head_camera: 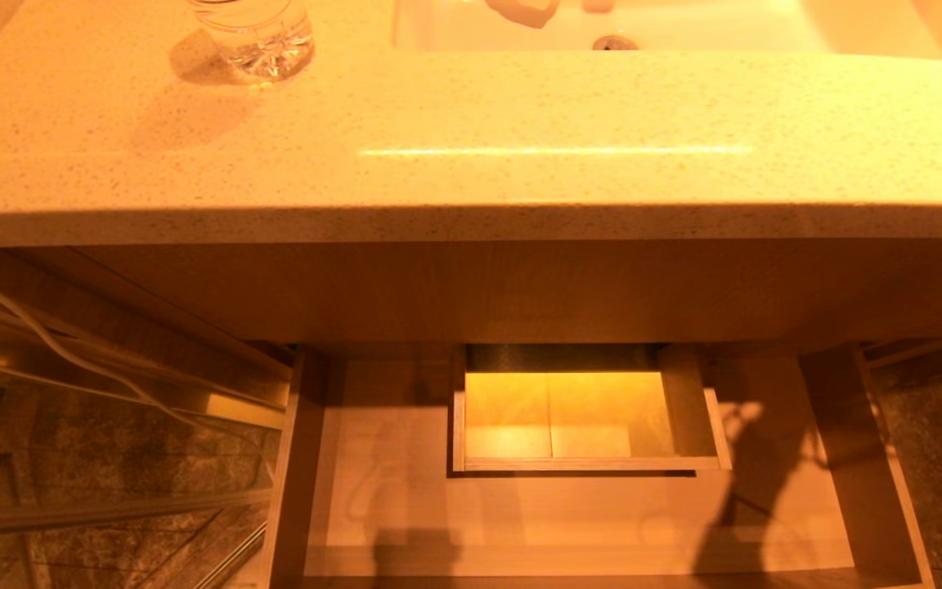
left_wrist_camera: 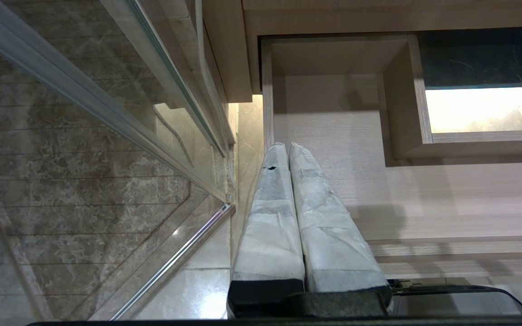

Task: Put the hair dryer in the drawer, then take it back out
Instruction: Pick up the hairdryer

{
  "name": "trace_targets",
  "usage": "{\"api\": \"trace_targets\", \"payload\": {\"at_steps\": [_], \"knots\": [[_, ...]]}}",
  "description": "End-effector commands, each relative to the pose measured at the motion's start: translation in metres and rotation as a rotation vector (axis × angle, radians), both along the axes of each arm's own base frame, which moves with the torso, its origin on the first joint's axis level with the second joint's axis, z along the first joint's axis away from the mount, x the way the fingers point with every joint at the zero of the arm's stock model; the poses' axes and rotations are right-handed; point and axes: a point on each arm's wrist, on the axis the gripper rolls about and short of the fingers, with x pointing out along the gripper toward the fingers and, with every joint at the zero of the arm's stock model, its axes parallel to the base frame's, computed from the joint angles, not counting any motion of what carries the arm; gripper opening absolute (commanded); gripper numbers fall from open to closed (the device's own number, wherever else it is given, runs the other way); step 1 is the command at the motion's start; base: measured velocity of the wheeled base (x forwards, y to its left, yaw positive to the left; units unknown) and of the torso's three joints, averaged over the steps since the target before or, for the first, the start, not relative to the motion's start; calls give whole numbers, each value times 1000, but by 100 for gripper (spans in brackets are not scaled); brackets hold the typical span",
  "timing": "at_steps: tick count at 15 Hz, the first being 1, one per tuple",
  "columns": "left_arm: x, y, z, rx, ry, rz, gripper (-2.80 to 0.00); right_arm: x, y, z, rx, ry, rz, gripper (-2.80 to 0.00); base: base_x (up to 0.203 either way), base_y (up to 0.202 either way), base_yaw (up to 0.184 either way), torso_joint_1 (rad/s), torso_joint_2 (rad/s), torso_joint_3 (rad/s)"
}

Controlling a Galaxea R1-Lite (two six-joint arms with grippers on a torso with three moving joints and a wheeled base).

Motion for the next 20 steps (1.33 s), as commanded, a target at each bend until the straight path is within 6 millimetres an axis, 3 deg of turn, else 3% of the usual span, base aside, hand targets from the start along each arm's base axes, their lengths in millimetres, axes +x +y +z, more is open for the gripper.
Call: {"api": "trace_targets", "payload": {"at_steps": [1,13,14,20], "knots": [[0,0,0,-1,1,0,-280,3,-2,-3,15,16,9,0,0,0,0,0,0,0],[0,0,0,-1,1,0,-280,9,-3,0,35,-52,102,0,0,0,0,0,0,0],[0,0,0,0,1,0,-280,9,-3,0,46,-57,101,-280,0,0,0,0,0,0],[0,0,0,0,1,0,-280,8,-2,-1,57,-48,110,-280,0,0,0,0,0,0]]}}
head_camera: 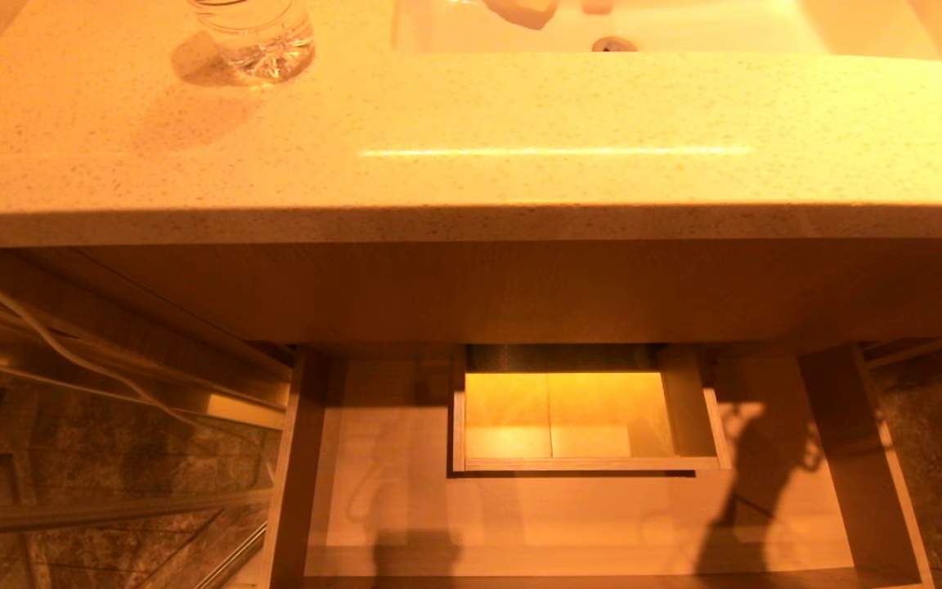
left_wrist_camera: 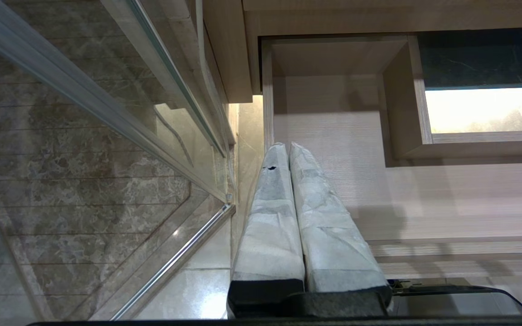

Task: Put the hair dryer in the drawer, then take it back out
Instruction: Pick up the hairdryer

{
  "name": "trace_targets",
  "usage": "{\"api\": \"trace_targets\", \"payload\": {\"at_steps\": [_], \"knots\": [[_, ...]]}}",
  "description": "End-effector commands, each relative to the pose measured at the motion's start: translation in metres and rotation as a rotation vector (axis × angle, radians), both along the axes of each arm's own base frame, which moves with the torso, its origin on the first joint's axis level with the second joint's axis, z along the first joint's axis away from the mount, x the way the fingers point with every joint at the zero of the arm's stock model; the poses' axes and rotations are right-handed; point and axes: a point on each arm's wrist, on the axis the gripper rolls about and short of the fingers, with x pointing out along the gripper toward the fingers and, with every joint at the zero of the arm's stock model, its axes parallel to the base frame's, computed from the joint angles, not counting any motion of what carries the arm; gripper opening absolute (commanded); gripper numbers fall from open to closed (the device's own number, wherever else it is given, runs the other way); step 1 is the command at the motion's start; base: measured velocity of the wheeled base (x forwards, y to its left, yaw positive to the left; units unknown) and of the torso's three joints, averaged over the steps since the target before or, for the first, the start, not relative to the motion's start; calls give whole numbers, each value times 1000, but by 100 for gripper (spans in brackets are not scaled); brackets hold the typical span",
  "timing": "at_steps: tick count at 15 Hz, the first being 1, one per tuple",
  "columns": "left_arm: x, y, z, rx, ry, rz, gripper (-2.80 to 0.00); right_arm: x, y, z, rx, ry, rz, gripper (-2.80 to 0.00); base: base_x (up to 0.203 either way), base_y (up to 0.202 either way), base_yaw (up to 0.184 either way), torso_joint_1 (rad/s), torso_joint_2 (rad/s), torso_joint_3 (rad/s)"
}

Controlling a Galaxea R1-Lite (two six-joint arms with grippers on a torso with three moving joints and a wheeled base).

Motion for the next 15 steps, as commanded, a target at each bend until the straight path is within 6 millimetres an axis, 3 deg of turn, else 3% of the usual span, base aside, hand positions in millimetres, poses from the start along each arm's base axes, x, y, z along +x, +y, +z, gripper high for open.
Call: {"api": "trace_targets", "payload": {"at_steps": [1,5,15], "knots": [[0,0,0,1,1,0,-280,-1,1,0,-1,3,4,-280,0,0,0,0,0,0],[0,0,0,1,1,0,-280,-10,7,7,-28,-17,12,-280,0,0,0,0,0,0],[0,0,0,1,1,0,-280,-54,44,29,-157,-48,65,-280,0,0,0,0,0,0]]}}
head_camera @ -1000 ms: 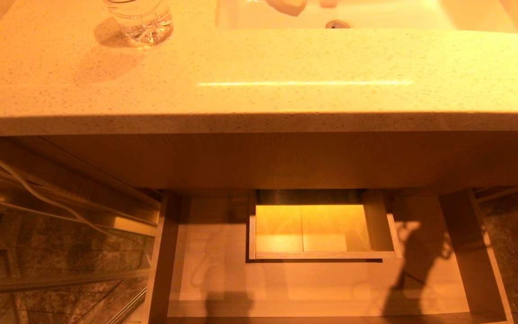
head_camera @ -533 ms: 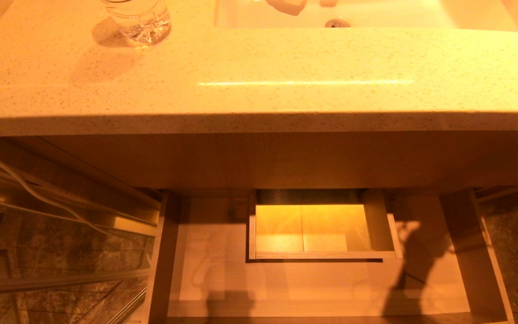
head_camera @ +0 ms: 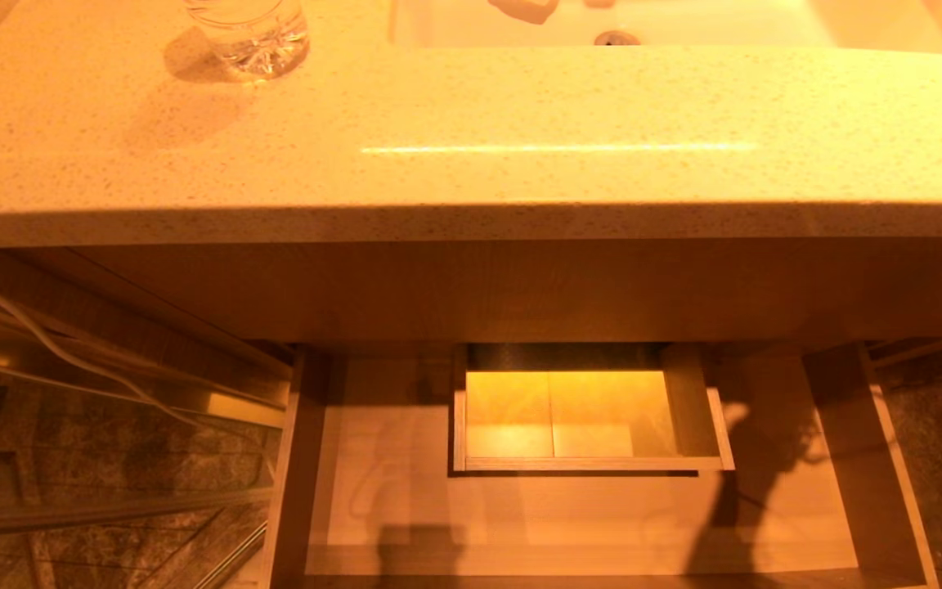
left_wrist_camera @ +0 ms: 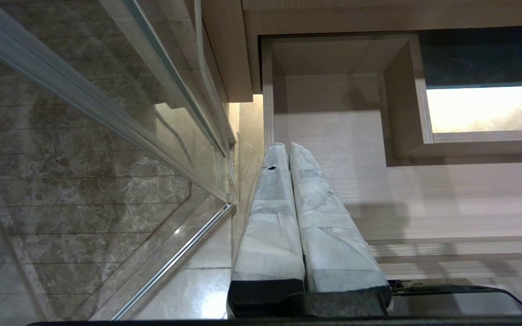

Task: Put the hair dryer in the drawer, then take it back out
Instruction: Pick up the hairdryer

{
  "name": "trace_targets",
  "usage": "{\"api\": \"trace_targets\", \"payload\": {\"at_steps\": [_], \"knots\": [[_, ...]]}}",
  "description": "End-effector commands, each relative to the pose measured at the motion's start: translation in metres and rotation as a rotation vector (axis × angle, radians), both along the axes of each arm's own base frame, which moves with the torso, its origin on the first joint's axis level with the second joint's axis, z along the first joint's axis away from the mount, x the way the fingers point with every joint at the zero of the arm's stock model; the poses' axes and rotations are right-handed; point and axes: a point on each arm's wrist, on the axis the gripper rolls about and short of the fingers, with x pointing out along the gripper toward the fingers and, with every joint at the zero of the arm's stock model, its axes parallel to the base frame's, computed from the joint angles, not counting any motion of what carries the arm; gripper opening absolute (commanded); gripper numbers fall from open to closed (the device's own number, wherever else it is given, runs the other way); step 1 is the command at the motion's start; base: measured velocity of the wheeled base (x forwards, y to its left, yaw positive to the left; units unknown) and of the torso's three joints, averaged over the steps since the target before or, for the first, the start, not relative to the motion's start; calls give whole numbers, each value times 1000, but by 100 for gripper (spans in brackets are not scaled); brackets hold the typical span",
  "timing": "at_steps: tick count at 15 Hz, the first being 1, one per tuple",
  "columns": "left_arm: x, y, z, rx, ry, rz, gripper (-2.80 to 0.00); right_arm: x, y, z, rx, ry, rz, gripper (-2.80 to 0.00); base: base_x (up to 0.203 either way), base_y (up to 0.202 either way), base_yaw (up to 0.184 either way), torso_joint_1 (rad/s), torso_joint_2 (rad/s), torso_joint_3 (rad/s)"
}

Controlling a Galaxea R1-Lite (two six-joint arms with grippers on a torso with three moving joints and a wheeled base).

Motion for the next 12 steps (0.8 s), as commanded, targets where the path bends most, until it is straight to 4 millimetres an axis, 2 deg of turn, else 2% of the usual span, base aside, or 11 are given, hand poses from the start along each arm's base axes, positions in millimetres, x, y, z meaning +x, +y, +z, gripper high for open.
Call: {"api": "trace_targets", "payload": {"at_steps": [1,9,12], "knots": [[0,0,0,-1,1,0,-280,-18,13,9,-43,-28,6,-280,0,0,0,0,0,0],[0,0,0,1,1,0,-280,-65,44,16,-129,-15,26,-280,0,0,0,0,0,0],[0,0,0,1,1,0,-280,-80,54,13,-128,0,24,-280,0,0,0,0,0,0]]}}
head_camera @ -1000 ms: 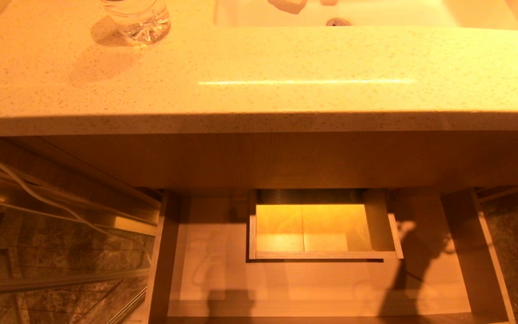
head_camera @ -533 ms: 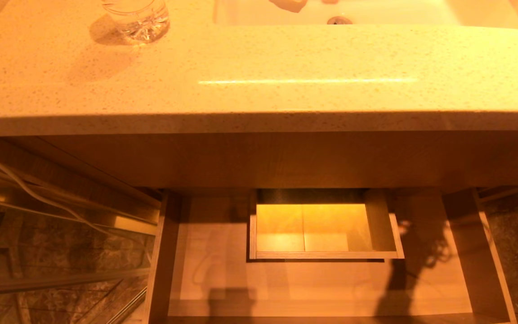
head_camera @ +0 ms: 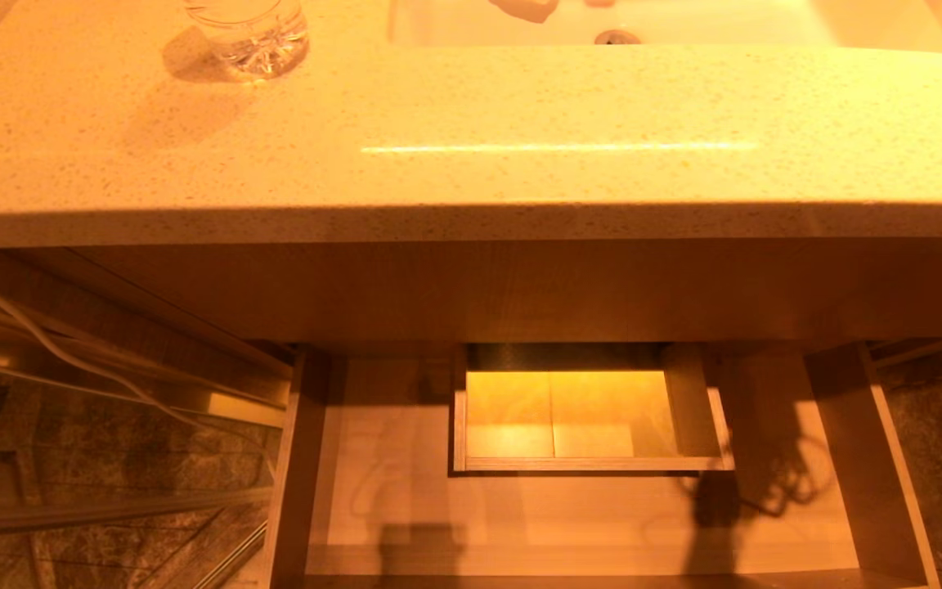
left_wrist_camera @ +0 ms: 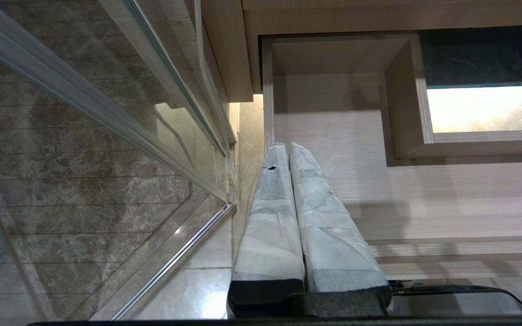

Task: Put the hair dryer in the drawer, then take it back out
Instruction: Pick up the hairdryer

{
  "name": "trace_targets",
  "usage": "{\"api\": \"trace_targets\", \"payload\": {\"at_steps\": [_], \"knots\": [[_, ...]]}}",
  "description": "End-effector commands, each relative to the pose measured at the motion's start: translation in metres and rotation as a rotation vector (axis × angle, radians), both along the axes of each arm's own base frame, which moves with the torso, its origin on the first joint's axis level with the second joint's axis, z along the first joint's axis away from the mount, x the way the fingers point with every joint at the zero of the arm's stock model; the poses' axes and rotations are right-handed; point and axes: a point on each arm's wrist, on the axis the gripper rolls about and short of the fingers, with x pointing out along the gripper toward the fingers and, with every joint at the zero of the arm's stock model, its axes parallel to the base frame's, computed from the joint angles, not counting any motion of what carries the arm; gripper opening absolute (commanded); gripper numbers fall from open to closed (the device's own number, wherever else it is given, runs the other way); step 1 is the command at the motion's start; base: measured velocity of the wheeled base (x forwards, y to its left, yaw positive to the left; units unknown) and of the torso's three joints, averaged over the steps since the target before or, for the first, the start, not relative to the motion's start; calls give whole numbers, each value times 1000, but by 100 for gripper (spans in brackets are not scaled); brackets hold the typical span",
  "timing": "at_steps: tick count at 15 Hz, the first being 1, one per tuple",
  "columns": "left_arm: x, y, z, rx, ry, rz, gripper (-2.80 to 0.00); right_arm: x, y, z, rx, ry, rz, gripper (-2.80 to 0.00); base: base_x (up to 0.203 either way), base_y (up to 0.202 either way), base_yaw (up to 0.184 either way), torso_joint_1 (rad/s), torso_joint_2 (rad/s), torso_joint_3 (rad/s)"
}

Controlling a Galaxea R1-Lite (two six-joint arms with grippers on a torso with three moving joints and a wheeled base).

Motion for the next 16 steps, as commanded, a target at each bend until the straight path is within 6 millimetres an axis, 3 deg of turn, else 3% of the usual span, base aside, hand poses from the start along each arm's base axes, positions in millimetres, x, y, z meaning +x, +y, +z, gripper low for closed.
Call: {"api": "trace_targets", "payload": {"at_steps": [1,16], "knots": [[0,0,0,0,1,0,-280,-18,12,0,-6,-8,0,-280,0,0,0,0,0,0],[0,0,0,-1,1,0,-280,-39,26,-13,37,57,-3,-280,0,0,0,0,0,0]]}}
